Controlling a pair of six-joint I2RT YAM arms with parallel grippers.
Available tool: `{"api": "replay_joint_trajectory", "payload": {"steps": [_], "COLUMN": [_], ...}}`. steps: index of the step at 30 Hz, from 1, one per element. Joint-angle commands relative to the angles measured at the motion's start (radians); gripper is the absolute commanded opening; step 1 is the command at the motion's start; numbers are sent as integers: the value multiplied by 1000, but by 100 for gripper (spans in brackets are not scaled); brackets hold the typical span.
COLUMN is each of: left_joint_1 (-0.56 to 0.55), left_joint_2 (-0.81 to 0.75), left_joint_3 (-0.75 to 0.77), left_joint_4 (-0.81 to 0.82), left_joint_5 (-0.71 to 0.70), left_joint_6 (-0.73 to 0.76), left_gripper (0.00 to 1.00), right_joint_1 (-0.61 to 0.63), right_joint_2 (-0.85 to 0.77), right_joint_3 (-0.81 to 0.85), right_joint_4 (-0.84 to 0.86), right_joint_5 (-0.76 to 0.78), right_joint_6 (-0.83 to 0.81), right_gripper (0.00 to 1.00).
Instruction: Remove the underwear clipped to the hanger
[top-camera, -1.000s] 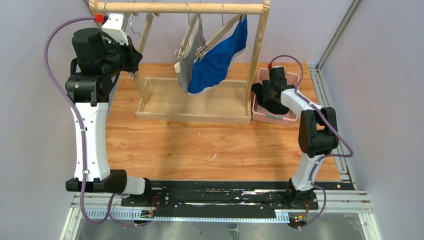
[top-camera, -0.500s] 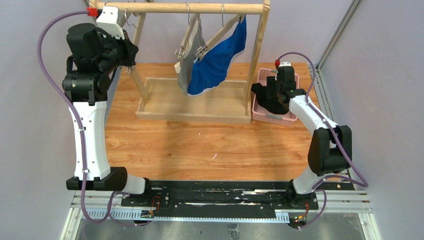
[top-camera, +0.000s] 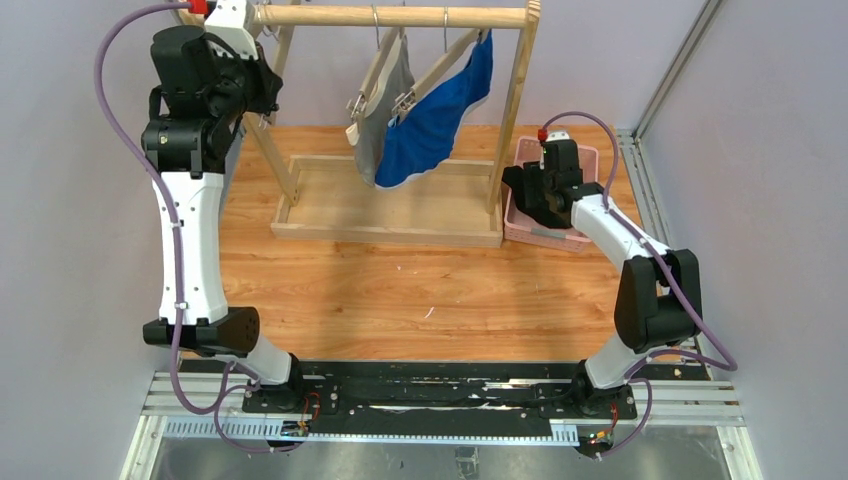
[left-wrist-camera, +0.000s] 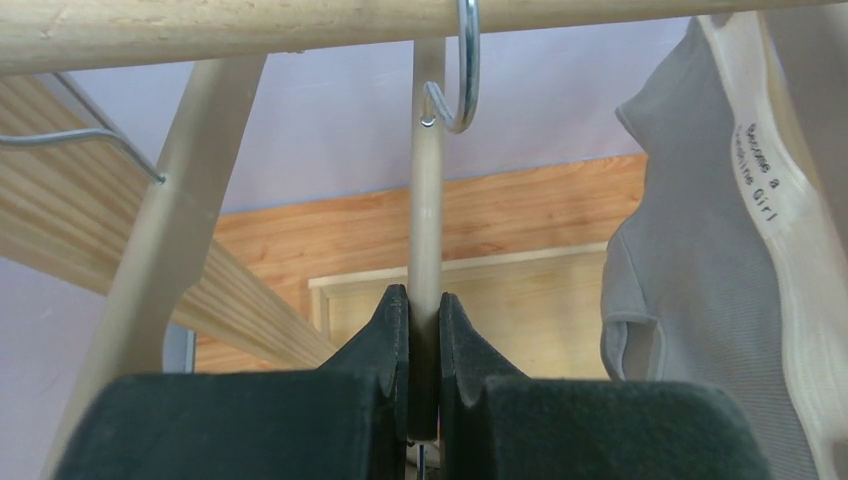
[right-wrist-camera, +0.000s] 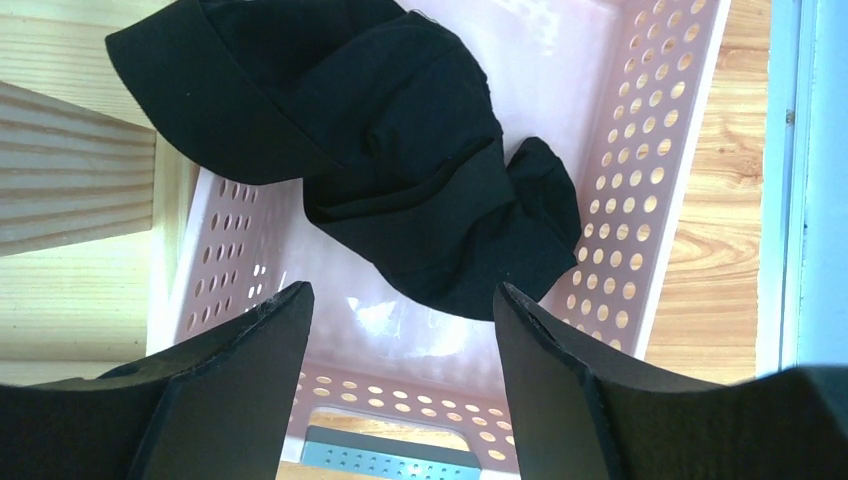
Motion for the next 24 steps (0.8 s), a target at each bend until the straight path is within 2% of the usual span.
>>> {"api": "replay_joint_trajectory", "payload": {"steps": [1,8,12,19,21,24], "left_joint_1": [18,45,57,57,57,57], "left_joint_2": [23,57,86,39,21,-3], "left_joint_3": [37,56,75,34,29,27], "left_joint_4": [52,59,15,32,35,24], "left_joint_5": [-9,-22,-38,-48,-53,-64], "left_joint_6": [-4,-25,-25,-22,-17,-11], "left_gripper": [0,0,6,31,43,56], "right_joint_1": [33,96,127,137,137,137], "right_joint_2": [-26,-9,-2,-25,-31,-34], "right_joint_3": [-16,-26,-25,-24,-25,-21], "right_joint_4": [3,13,9,5,5,0], "right_joint_5": [2,13,33,49,61,78], "right_joint_6": [-25,-45,-48,-58,-62,-68], "right_gripper": [68,68,68,68,69,69]}}
